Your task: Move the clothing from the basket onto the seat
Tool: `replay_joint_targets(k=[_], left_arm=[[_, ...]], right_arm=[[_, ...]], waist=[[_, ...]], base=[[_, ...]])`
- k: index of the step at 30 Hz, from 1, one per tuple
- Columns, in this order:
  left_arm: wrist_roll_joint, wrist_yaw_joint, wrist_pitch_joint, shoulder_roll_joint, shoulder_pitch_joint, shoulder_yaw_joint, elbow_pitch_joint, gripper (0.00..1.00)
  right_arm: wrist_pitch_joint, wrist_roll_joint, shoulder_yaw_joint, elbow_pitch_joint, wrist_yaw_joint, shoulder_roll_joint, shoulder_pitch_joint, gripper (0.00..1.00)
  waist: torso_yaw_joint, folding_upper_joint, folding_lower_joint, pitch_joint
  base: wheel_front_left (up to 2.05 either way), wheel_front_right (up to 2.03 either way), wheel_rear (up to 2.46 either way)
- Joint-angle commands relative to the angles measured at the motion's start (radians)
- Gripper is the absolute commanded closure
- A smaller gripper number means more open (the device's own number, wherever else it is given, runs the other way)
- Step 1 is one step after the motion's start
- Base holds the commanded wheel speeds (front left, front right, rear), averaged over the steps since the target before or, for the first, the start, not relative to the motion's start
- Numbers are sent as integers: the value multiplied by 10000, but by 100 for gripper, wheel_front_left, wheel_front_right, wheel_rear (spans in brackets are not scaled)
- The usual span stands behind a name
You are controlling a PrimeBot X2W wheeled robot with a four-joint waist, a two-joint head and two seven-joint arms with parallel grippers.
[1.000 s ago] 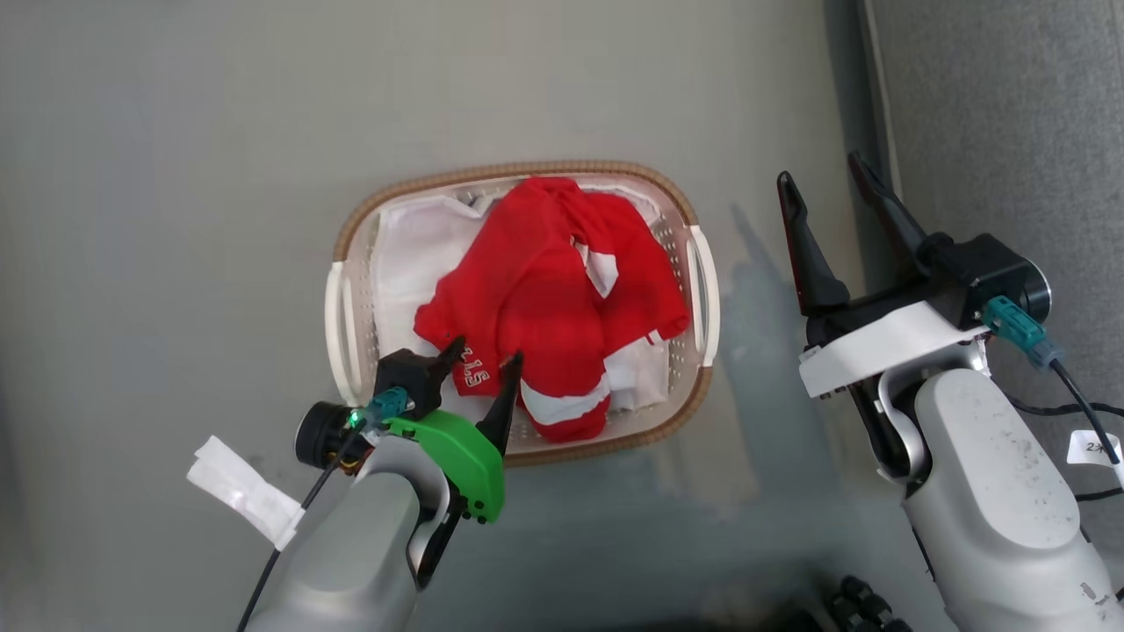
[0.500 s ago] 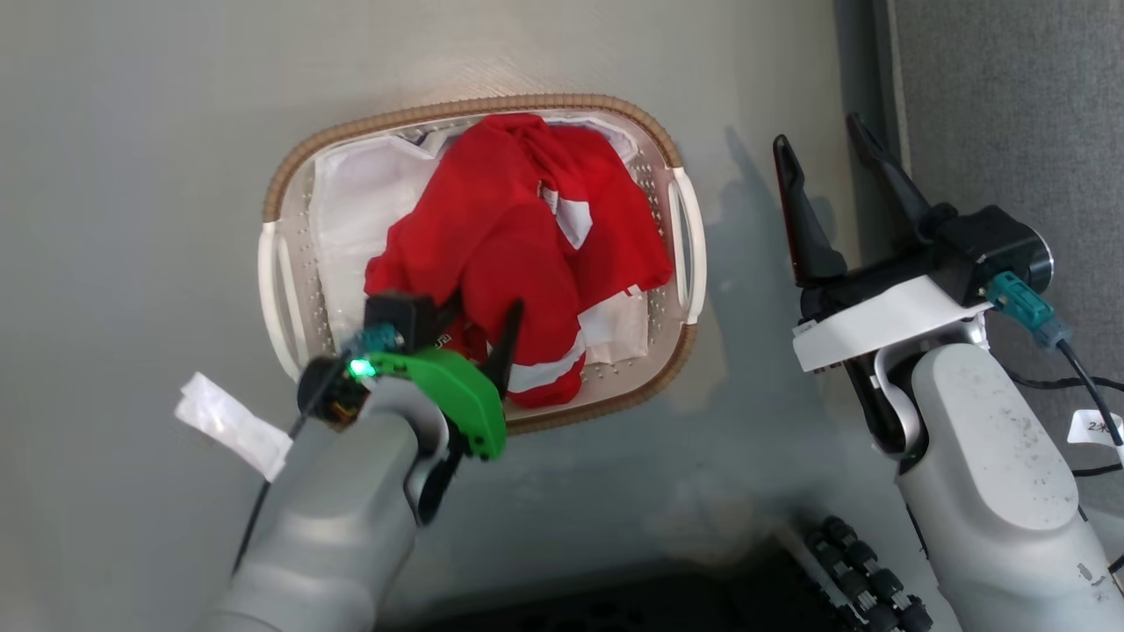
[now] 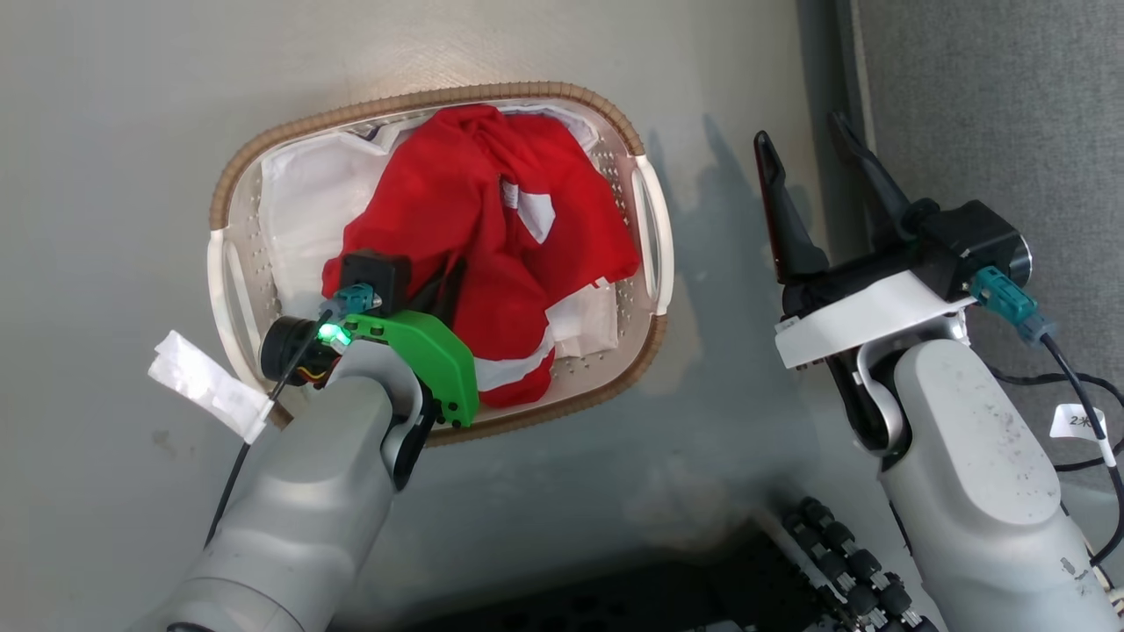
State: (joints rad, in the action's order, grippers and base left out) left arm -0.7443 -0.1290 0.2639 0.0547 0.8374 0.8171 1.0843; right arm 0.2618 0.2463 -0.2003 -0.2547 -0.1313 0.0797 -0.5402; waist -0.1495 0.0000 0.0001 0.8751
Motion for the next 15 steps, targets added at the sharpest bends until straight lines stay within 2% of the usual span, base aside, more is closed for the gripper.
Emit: replay_joint_targets(k=[1,8,15], left_arm=[[-57,-18,8,128,-56,76,37,100],[168,-19,8,443,-821,-164,-906,100],[1071,-19,10,773,-1973,-1393,-2144,100]], right_arm=[[47,47,-9,-77,10,0,13,0],[47,159,-46,-331,10,-62,325,0],[47,328,-230,-672,10,-67,902,0]], waist=[[-11,0,-1,-228],[77,0,-1,-1326],[379,0,-1,-2882]], base=[[0,0,0],[0,0,0],[0,0,0]])
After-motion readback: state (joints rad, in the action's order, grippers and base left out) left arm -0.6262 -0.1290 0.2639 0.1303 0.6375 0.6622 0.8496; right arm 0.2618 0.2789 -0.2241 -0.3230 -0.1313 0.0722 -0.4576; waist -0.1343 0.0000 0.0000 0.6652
